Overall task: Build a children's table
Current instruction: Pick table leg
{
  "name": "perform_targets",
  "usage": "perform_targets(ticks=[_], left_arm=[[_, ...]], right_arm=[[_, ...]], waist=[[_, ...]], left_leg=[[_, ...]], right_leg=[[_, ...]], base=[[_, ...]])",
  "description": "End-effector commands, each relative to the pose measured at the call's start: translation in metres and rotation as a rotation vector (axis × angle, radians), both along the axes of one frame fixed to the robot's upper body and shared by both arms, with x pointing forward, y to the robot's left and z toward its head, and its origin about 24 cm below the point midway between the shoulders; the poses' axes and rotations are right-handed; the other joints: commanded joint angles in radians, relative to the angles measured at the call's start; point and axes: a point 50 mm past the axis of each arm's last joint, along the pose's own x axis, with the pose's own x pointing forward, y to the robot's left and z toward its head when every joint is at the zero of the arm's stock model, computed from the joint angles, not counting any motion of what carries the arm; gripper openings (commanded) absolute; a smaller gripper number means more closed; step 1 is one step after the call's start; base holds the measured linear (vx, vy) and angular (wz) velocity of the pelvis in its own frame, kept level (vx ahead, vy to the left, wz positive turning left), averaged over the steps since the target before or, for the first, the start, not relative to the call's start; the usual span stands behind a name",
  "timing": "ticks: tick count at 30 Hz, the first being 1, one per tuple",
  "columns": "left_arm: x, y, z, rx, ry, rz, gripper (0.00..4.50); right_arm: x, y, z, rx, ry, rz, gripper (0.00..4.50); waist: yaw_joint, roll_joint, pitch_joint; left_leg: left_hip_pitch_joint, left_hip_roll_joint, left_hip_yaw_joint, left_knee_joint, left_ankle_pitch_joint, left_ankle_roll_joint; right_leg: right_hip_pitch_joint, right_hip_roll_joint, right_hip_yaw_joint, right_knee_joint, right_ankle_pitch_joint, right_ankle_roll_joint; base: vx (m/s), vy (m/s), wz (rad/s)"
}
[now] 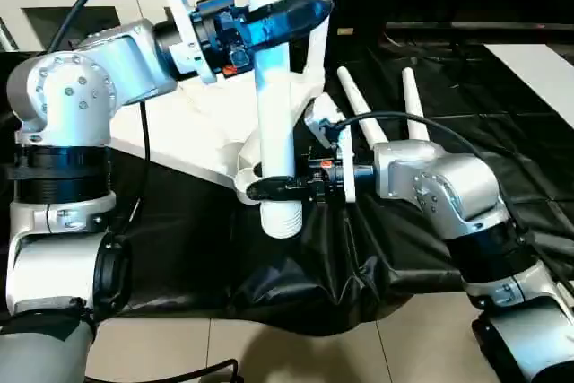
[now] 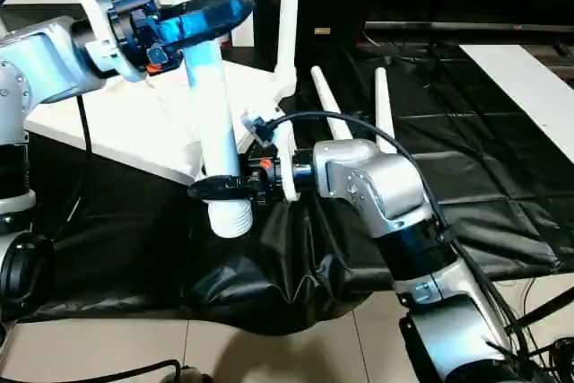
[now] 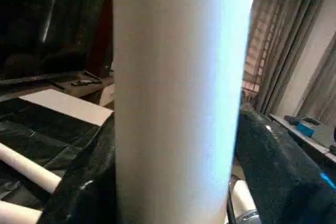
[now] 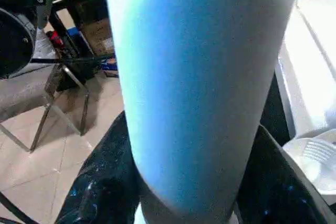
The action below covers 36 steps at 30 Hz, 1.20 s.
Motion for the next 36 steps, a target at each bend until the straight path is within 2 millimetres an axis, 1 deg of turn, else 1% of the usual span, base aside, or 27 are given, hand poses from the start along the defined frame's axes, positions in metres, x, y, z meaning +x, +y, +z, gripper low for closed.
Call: perform_targets(ticks=[1,3,4,6,7,10,11,12,14,15,17,20,21,23,24,28,29,33,35,36], left_arm=[[-0.003,0.001,0.008,-0.007,-0.021,-0.014,3.36],[-0.002,0.002,0.008,0.002,-0.015,-0.007,3.6],[-0.002,0.002,0.007,0.003,-0.014,-0.005,3.6],[-0.001,0.003,0.005,0.008,-0.002,0.003,3.86],[0.0,0.004,0.004,0.005,0.009,0.01,3.99],[0.002,0.006,0.002,-0.018,0.032,0.01,4.18],[0.002,0.007,0.002,-0.019,0.034,0.01,4.18],[0.003,0.008,0.0,-0.022,0.042,0.015,4.43],[0.004,0.01,-0.002,-0.031,0.057,0.024,4.5],[0.008,0.014,-0.007,-0.035,0.077,0.055,4.5],[0.013,0.019,-0.013,-0.033,0.104,0.105,4.5],[0.016,0.025,-0.022,-0.036,0.125,0.165,4.5],[0.016,0.026,-0.022,-0.048,0.127,0.169,4.5],[0.013,0.028,-0.021,-0.08,0.119,0.161,4.5],[0.011,0.028,-0.02,-0.091,0.116,0.152,4.5],[0.001,0.025,-0.022,-0.096,0.091,0.12,4.5],[-0.001,0.023,-0.024,-0.086,0.081,0.116,4.5],[-0.002,0.017,-0.024,-0.094,0.069,0.113,4.5],[0.0,0.016,-0.023,-0.1,0.071,0.123,4.5],[0.004,0.017,-0.022,-0.104,0.081,0.163,4.5]], right_arm=[[0.001,-0.007,0.006,0.027,-0.01,-0.026,1.88],[0.001,-0.009,0.007,0.032,-0.018,-0.033,1.88],[0.001,-0.01,0.007,0.033,-0.019,-0.034,1.88],[0.0,-0.011,0.009,0.038,-0.029,-0.037,1.87],[0.0,-0.011,0.009,0.04,-0.035,-0.037,1.87],[-0.002,-0.012,0.012,0.051,-0.049,-0.032,1.86],[-0.003,-0.013,0.013,0.053,-0.051,-0.032,1.86],[-0.003,-0.013,0.013,0.054,-0.056,-0.035,1.86],[-0.004,-0.015,0.014,0.057,-0.06,-0.039,1.86],[-0.005,-0.018,0.016,0.064,-0.067,-0.042,1.86],[-0.007,-0.021,0.02,0.081,-0.075,-0.043,1.86],[-0.012,-0.026,0.025,0.111,-0.081,-0.047,1.86],[-0.012,-0.028,0.026,0.112,-0.082,-0.052,1.86],[-0.012,-0.034,0.025,0.107,-0.086,-0.078,1.86],[-0.01,-0.037,0.024,0.106,-0.084,-0.098,1.86],[-0.003,-0.046,0.02,0.111,-0.077,-0.182,1.86],[-0.002,-0.046,0.02,0.114,-0.076,-0.19,1.86],[-0.003,-0.041,0.02,0.126,-0.073,-0.177,1.86],[-0.003,-0.038,0.02,0.129,-0.073,-0.173,1.86],[-0.003,-0.036,0.019,0.132,-0.074,-0.174,1.86]], waist=[[0.004,0.016,-0.082],[0.006,0.016,-0.081],[0.006,0.017,-0.081],[0.007,0.016,-0.081],[0.009,0.02,-0.081],[0.01,0.02,-0.082],[0.011,0.019,-0.083],[0.012,0.021,-0.083],[0.014,0.02,-0.082],[0.016,0.023,-0.082],[0.019,0.021,-0.082],[0.022,0.021,-0.083],[0.022,0.022,-0.083],[0.024,0.021,-0.084],[0.024,0.019,-0.084],[0.024,0.016,-0.082],[0.025,0.019,-0.082],[0.024,0.018,-0.082],[0.025,0.019,-0.082],[0.025,0.02,-0.082]], left_leg=[[0.019,0.003,-0.002,-0.055,-0.158,-0.049],[0.02,0.003,-0.002,-0.055,-0.164,-0.05],[0.02,0.004,-0.003,-0.056,-0.166,-0.05],[0.02,0.004,-0.003,-0.056,-0.169,-0.053],[0.02,0.004,-0.003,-0.055,-0.168,-0.053],[0.021,0.003,-0.003,-0.054,-0.168,-0.052],[0.021,0.003,-0.003,-0.054,-0.165,-0.05],[0.021,0.004,-0.004,-0.055,-0.164,-0.05],[0.02,0.004,-0.004,-0.055,-0.17,-0.052],[0.022,0.003,-0.003,-0.054,-0.175,-0.054],[0.021,0.003,-0.004,-0.054,-0.172,-0.053],[0.021,0.005,-0.005,-0.056,-0.173,-0.055],[0.02,0.005,-0.006,-0.056,-0.172,-0.056],[0.021,0.005,-0.005,-0.055,-0.17,-0.059],[0.021,0.005,-0.005,-0.055,-0.174,-0.06],[0.019,0.007,-0.005,-0.056,-0.18,-0.059],[0.019,0.007,-0.005,-0.056,-0.178,-0.059],[0.019,0.005,-0.004,-0.056,-0.172,-0.052],[0.019,0.005,-0.005,-0.057,-0.175,-0.051],[0.02,0.005,-0.005,-0.056,-0.177,-0.052]], right_leg=[[0.063,-0.055,0.033,-0.064,0.021,-0.223],[0.062,-0.055,0.032,-0.065,0.012,-0.222],[0.062,-0.055,0.032,-0.065,0.007,-0.221],[0.062,-0.056,0.033,-0.066,-0.002,-0.218],[0.062,-0.056,0.033,-0.066,-0.001,-0.218],[0.062,-0.054,0.033,-0.065,0.009,-0.217],[0.062,-0.054,0.032,-0.065,0.016,-0.217],[0.062,-0.055,0.032,-0.064,0.018,-0.219],[0.062,-0.055,0.032,-0.065,0.014,-0.221],[0.06,-0.054,0.032,-0.065,0.008,-0.22],[0.062,-0.054,0.033,-0.066,0.01,-0.212],[0.062,-0.055,0.033,-0.066,0.013,-0.209],[0.064,-0.057,0.032,-0.066,0.016,-0.211],[0.062,-0.056,0.032,-0.065,0.021,-0.213],[0.062,-0.056,0.032,-0.064,0.016,-0.214],[0.061,-0.06,0.032,-0.066,-0.011,-0.217],[0.06,-0.059,0.032,-0.066,-0.014,-0.217],[0.06,-0.058,0.032,-0.068,-0.013,-0.212],[0.06,-0.057,0.031,-0.068,-0.02,-0.208],[0.06,-0.057,0.032,-0.068,-0.022,-0.205]], base=[[0.0,0.0,0.0],[0.0,0.0,0.0],[0.0,0.0,0.0],[0.0,0.0,0.0],[0.0,0.0,0.0],[0.0,0.0,0.0],[0.0,0.0,0.0],[0.0,0.0,0.0],[0.0,0.0,0.0],[0.0,0.0,0.0],[0.0,0.0,0.0],[0.0,0.0,0.0],[0.0,0.0,0.0],[0.0,0.0,0.0],[0.0,0.0,0.0],[0.0,0.0,0.0],[0.0,0.0,0.0],[0.0,0.0,0.0],[0.0,0.0,0.0],[0.0,0.0,0.0]])
